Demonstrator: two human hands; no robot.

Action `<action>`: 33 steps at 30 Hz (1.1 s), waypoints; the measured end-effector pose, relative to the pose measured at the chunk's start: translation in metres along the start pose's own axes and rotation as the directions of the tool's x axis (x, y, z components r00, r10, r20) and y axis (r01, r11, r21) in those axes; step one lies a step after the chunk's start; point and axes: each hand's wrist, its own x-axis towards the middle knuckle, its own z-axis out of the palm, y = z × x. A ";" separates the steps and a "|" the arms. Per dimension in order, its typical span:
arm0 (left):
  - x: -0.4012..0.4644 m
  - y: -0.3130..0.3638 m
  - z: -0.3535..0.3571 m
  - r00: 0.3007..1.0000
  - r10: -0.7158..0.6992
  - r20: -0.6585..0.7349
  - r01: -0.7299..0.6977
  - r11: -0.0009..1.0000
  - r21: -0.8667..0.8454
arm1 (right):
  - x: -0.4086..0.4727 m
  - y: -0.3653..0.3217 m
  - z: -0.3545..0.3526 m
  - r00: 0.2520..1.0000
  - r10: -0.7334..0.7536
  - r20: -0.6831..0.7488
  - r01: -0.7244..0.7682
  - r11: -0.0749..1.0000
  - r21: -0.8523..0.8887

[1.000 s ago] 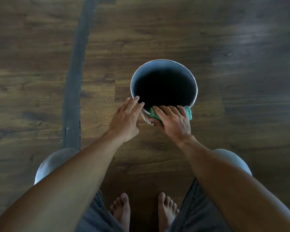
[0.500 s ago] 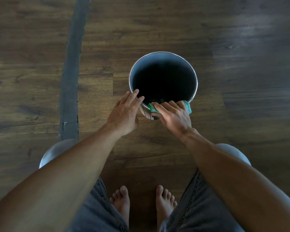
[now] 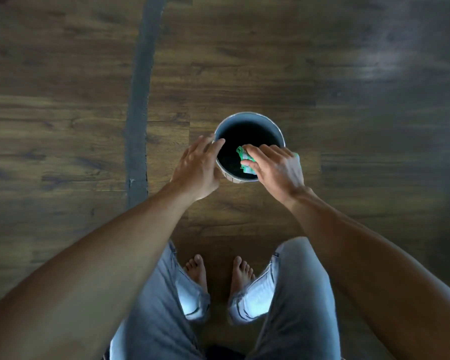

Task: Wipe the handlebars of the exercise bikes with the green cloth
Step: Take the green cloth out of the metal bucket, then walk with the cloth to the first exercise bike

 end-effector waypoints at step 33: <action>-0.213 -0.027 -0.385 0.892 -0.349 -0.287 0.268 0.920 -0.285 | 0.246 -0.275 -0.268 0.965 -0.247 -0.094 0.260 0.949 0.180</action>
